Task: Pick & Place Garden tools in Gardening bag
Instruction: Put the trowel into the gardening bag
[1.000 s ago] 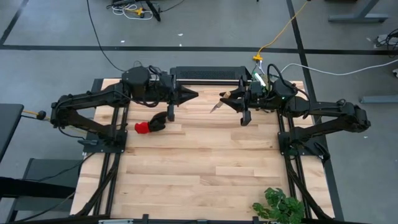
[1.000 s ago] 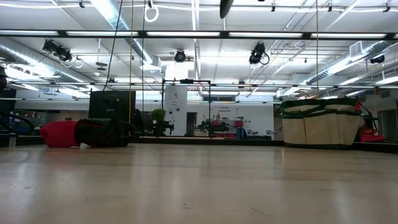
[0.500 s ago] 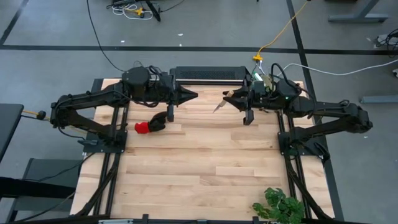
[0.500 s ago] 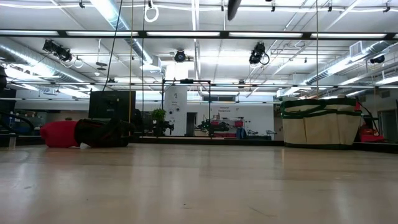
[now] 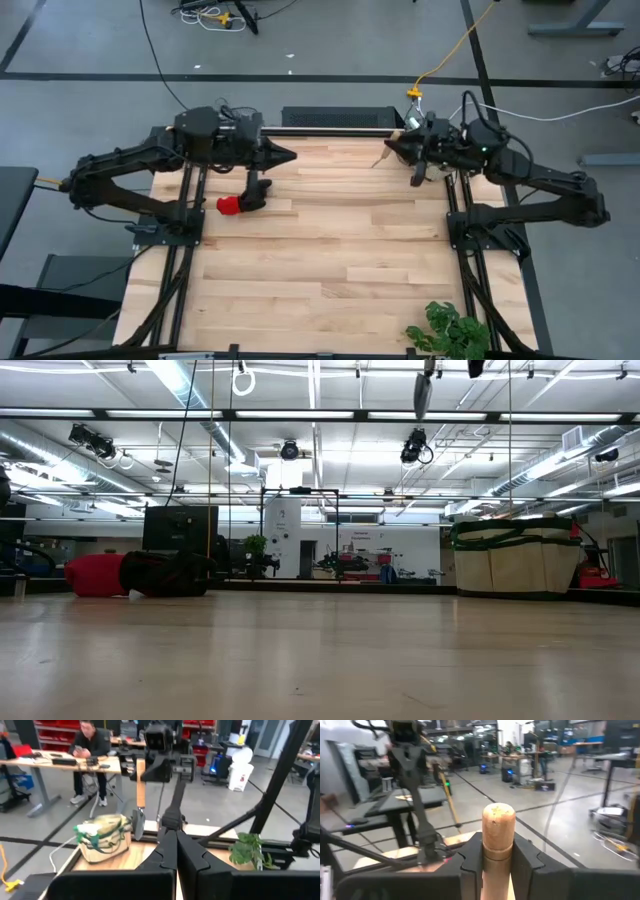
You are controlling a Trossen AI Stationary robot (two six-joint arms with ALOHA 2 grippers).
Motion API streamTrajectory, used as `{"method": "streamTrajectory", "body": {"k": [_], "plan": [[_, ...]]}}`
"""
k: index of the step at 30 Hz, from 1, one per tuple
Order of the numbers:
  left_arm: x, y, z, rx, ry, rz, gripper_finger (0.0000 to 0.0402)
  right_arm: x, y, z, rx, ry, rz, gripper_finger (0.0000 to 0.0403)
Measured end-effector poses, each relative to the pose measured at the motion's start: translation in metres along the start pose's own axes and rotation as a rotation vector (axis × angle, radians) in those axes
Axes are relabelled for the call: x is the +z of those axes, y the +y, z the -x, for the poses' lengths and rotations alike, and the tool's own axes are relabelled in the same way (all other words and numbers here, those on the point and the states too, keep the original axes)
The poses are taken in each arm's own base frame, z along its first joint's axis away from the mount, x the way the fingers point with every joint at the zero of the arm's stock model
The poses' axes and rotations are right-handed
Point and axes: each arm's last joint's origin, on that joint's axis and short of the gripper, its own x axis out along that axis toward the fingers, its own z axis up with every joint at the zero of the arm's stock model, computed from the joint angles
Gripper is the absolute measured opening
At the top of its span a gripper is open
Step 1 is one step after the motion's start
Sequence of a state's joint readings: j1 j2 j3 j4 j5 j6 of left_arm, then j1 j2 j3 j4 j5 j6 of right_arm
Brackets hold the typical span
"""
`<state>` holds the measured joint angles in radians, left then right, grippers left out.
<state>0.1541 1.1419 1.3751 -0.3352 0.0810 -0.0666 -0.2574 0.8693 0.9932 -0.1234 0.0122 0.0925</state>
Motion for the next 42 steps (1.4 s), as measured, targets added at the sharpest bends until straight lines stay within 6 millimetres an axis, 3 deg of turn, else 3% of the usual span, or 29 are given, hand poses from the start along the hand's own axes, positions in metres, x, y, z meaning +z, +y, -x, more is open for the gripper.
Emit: {"method": "streamTrajectory", "body": {"k": [6,13,24,42], "plan": [[0.007,-0.002,0.027,0.035,-0.029,-0.002,0.0001,0.001,-0.007,0.011,-0.063,0.014,0.004,0.0062],[0.013,-0.002,0.041,0.059,-0.069,-0.019,0.0001,0.001,-0.012,0.014,-0.121,0.024,0.004,0.0062],[0.013,-0.002,0.041,0.059,-0.069,-0.030,0.0000,-0.012,-0.031,0.026,-0.403,0.170,0.060,0.0061],[0.013,-0.002,0.041,0.054,-0.067,-0.032,0.0000,-0.010,-0.068,0.050,-0.577,0.209,0.070,0.0061]]}}
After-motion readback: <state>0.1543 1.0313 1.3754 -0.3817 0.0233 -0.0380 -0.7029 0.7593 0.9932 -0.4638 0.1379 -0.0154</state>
